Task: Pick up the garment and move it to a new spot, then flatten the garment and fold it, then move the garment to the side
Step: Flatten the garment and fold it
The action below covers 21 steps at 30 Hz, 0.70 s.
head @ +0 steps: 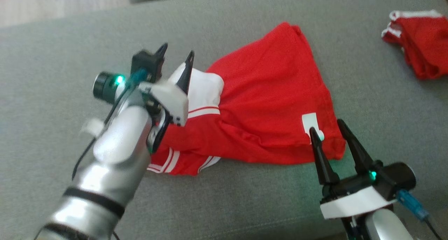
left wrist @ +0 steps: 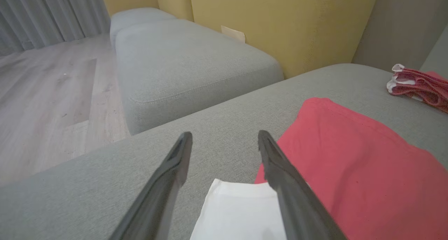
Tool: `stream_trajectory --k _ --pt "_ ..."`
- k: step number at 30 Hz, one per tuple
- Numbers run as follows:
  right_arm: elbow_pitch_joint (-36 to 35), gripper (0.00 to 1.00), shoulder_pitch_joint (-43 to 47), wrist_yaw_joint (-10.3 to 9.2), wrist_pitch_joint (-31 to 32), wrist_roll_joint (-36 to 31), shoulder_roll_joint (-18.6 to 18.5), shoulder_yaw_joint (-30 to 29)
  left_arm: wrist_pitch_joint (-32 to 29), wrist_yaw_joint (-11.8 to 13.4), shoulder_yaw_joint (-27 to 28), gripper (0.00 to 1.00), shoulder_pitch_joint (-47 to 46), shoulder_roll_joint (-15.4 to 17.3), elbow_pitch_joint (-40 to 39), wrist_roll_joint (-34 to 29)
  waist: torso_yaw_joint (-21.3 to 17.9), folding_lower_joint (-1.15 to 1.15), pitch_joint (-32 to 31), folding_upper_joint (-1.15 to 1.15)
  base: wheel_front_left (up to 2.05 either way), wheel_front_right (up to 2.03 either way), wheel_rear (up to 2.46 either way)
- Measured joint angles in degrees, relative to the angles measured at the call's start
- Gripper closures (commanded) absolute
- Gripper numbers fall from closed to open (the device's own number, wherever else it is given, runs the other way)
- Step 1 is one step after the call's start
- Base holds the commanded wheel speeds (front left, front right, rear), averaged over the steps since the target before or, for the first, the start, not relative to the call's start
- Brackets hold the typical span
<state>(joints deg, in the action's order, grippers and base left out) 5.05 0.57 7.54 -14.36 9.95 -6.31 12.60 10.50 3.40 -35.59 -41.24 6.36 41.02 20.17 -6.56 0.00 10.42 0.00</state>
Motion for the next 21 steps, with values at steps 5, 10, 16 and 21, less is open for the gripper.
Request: stream_trajectory --k 5,10,16,21 --pt "-0.5 0.00 -2.5 0.00 0.0 -0.5 0.0 0.3 -1.7 -1.4 -1.6 0.00 -7.5 -1.4 12.4 -1.7 -1.3 0.00 4.4 0.00 0.00 0.00 0.00" --pt "-0.8 0.00 -4.0 0.00 0.0 -0.5 0.0 0.3 -4.1 -1.4 -3.1 0.00 -12.5 -1.5 21.9 -3.4 -3.0 0.00 8.1 0.00 0.00 0.00 0.00" --pt "-0.9 0.00 -4.2 0.00 0.0 -0.5 0.1 0.3 -4.1 -3.7 -4.6 0.00 -15.3 -1.9 27.3 -4.0 -4.5 0.00 10.3 0.00 0.00 0.00 0.00" --pt "-0.9 0.00 -5.2 0.00 0.0 -0.5 0.5 0.2 -4.4 -5.5 -6.7 0.78 -17.3 -2.5 29.5 -5.1 -4.7 0.00 10.5 0.00 0.00 0.00 0.00"
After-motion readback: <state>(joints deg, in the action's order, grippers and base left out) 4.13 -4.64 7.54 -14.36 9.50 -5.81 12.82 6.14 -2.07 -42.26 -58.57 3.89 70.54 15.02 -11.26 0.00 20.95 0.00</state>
